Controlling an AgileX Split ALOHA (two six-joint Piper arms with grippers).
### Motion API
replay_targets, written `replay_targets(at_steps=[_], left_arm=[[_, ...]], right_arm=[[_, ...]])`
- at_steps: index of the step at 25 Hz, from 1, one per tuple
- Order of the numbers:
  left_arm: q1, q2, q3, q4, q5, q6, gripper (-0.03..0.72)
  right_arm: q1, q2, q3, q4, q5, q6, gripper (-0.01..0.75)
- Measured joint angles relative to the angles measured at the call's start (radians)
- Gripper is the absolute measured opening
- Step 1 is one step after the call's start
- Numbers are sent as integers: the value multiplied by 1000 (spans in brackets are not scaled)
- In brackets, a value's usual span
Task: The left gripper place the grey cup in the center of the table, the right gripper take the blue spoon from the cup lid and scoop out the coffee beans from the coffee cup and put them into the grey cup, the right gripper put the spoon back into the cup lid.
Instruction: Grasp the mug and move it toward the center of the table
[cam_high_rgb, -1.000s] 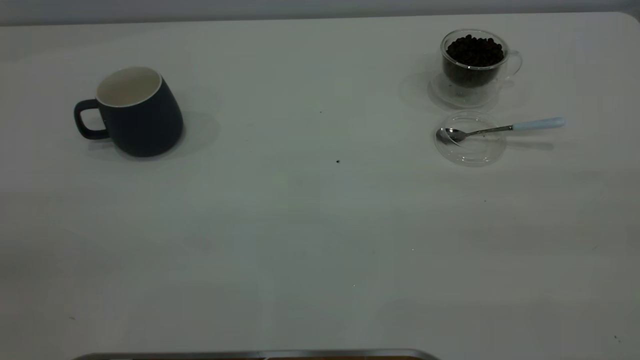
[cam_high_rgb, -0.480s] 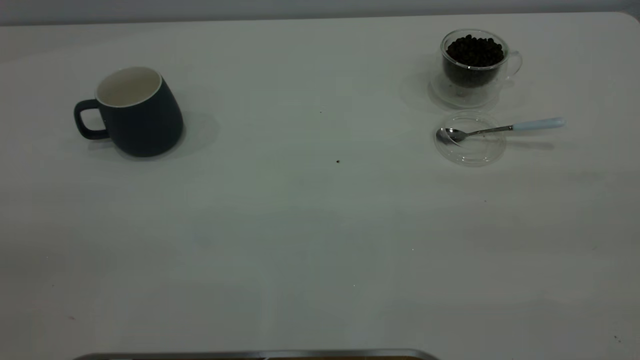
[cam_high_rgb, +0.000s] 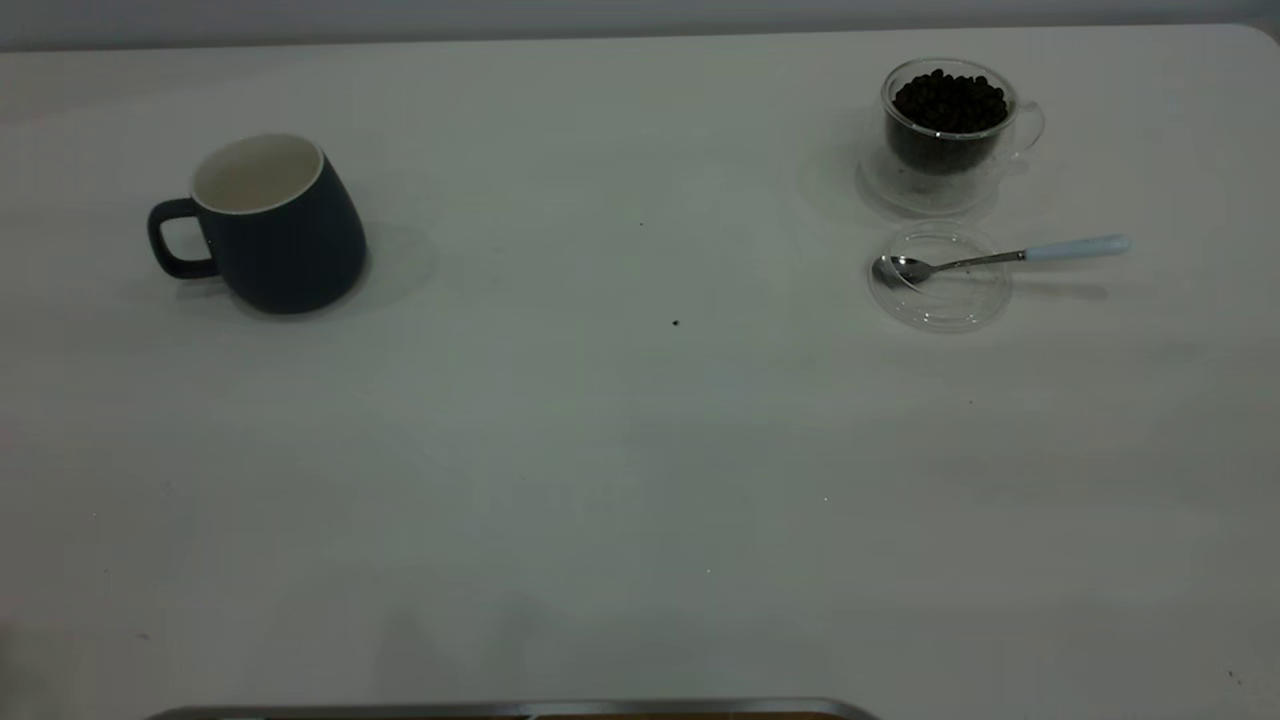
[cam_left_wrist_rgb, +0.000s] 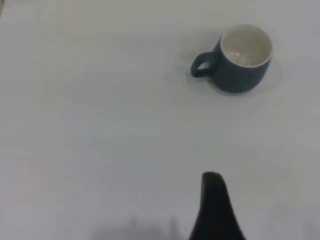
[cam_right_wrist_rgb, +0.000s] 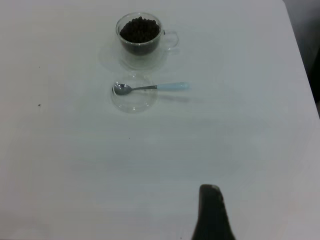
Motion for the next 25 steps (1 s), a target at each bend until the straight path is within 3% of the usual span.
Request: replay_targets(at_steps=[7, 13, 18, 25], left_arm=[[0, 484, -191, 0, -123, 0, 588], [0, 845, -401, 1, -142, 48, 588], [0, 1109, -568, 6, -124, 191, 588], [0, 1322, -717, 13, -134, 531, 588]], right_arm=[[0, 0, 0, 0, 0, 1, 575], [0, 0, 0, 0, 0, 0, 575], [0, 0, 0, 0, 0, 0, 575], [0, 0, 0, 0, 0, 0, 575]])
